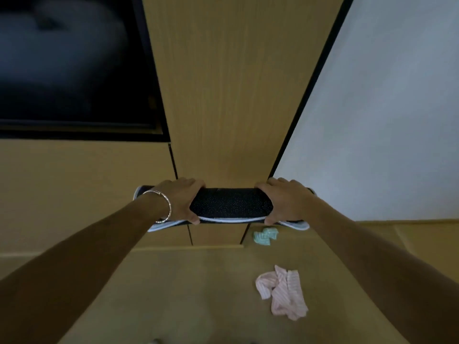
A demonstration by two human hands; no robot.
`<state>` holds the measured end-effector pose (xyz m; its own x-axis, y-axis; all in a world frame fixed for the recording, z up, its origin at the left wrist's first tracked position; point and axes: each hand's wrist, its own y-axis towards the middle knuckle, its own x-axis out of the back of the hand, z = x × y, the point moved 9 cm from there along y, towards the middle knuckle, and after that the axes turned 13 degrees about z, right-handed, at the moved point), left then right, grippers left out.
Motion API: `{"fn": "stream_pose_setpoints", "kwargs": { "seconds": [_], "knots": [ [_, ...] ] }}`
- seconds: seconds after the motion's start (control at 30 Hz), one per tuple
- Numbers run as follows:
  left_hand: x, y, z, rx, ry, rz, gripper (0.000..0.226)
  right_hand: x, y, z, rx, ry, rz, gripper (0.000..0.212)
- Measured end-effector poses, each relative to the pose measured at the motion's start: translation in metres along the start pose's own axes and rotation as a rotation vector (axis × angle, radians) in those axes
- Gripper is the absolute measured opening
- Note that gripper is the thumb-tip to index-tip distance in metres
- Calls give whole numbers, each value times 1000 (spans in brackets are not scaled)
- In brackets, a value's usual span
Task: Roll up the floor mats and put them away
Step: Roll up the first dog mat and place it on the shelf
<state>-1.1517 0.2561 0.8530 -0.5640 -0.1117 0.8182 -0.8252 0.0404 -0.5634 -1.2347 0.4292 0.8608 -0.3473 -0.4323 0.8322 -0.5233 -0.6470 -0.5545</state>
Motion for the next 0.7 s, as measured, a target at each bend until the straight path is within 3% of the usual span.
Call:
{"fn": "stream_pose_setpoints", "kwargs": {
  "seconds": [0.23,0.47,0.7],
  "knots": [
    [-150,98,22,49,72,-3,74,-151,108,2,62,-8,-46,72],
    [-300,198,45,128,147,-12,74,-310,226,6,48,19,-9,75],
    [-480,298,68,129,151,77,54,-501,322,30,11,21,-24,64]
  ]
}}
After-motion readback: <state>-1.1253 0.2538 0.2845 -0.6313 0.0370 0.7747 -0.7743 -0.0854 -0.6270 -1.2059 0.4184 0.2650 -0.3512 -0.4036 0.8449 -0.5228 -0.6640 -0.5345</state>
